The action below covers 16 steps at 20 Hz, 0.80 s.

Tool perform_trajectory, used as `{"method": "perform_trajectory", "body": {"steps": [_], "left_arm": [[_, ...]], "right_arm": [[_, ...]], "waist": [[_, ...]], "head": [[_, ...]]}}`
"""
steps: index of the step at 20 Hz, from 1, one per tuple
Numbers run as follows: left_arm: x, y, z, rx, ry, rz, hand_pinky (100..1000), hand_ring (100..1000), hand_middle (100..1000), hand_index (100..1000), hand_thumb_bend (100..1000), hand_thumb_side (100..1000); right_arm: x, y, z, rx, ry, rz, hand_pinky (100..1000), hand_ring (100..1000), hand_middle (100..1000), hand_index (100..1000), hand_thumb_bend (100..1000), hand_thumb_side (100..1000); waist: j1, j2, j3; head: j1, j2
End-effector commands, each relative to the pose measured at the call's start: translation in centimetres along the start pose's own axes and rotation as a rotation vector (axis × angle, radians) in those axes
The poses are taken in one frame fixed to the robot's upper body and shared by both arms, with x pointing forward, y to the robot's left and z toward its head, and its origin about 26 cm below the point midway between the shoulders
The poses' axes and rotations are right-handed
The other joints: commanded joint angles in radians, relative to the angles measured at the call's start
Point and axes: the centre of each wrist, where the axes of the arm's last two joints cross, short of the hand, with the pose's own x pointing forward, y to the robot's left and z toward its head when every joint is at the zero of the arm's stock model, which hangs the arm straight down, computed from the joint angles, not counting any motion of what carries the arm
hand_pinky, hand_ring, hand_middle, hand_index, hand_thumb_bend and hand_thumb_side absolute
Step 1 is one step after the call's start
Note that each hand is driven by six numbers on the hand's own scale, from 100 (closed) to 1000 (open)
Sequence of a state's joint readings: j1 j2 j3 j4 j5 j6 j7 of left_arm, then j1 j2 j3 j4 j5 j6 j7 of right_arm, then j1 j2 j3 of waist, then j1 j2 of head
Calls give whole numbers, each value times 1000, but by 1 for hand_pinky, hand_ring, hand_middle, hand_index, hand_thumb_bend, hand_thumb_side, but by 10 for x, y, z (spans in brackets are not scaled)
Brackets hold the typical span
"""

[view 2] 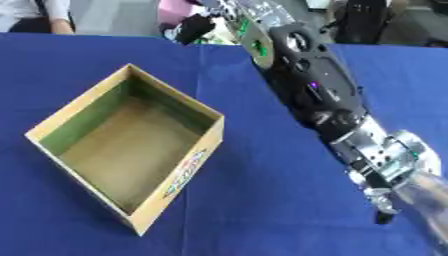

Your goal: Pick up objects on the table and place them in the box.

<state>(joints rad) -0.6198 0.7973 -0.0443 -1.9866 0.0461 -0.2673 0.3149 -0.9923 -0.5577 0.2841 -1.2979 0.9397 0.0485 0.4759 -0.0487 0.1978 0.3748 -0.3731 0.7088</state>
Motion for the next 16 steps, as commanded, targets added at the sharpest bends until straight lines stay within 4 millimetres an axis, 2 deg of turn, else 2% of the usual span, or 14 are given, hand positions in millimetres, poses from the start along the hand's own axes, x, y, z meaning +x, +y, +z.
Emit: {"method": "perform_trajectory", "body": {"steps": [1, 8, 16], "left_arm": [[8, 12, -11, -6, -47, -48, 781, 836, 742, 754, 100, 569], [9, 19, -14, -43, -60, -89, 778, 835, 728, 757, 100, 552], [11, 18, -18, -48, -53, -87, 785, 838, 760, 748, 100, 581]], "right_arm": [[11, -10, 3, -31, -20, 9, 928, 748, 495, 623, 100, 624], [36, 12, 0, -1, -45, -30, 928, 751, 495, 623, 100, 622], [62, 32, -3, 39, -109, -31, 962, 761, 496, 626, 100, 605]], "waist": [[9, -24, -4], [-9, -33, -22], [-60, -41, -53]], "head": [[0, 19], [5, 31], [5, 26]]}}
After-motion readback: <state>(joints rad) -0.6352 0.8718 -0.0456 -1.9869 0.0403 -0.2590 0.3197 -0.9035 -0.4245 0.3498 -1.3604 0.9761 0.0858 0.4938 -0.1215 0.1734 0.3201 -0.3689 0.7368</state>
